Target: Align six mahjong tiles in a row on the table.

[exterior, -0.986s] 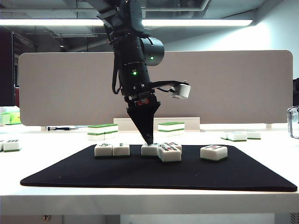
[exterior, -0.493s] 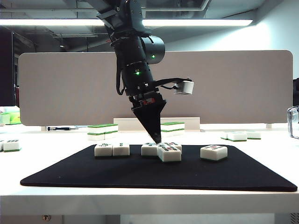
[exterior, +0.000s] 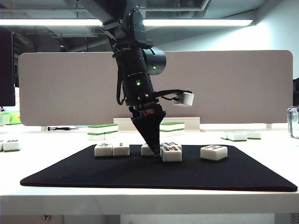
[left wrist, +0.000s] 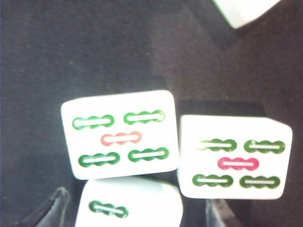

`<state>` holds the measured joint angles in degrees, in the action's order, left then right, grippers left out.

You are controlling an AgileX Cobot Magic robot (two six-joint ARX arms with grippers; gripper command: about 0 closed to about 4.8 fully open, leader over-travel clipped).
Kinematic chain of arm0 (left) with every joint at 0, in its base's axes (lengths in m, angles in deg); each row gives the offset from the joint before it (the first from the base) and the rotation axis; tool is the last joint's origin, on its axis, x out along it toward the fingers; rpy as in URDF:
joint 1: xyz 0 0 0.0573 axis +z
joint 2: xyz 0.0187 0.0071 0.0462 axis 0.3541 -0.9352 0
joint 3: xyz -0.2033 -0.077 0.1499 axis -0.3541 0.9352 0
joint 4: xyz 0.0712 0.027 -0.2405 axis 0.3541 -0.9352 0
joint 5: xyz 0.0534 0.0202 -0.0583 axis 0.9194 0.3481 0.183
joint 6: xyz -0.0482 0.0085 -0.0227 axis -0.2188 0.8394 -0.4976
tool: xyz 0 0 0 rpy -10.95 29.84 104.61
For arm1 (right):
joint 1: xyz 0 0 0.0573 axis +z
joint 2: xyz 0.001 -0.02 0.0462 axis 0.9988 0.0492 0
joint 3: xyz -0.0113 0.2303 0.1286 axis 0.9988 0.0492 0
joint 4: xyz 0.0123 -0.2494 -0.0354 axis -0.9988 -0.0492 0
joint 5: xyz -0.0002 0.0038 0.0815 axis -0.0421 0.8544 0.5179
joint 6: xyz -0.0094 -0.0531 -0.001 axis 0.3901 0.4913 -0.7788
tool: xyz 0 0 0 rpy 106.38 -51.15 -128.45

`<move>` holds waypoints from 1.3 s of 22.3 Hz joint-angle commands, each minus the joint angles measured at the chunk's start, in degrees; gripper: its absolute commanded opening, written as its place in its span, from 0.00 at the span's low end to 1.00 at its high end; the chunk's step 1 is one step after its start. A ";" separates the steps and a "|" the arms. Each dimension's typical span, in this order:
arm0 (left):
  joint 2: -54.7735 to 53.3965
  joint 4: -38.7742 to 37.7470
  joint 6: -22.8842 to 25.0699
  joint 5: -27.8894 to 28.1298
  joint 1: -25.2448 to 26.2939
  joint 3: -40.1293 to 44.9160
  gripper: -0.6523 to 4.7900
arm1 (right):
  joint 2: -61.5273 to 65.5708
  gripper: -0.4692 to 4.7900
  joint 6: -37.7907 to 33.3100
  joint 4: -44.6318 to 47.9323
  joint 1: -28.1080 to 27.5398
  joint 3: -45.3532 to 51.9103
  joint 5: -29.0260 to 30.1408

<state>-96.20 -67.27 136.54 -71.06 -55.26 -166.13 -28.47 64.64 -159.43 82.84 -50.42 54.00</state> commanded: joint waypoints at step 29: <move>0.48 -2.58 -3.45 5.16 2.47 -0.17 0.56 | -0.68 0.09 0.17 1.11 -0.02 -0.20 -0.11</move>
<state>-95.89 -69.65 133.09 -66.36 -52.77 -166.24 -28.47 64.64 -159.35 82.84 -50.42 54.00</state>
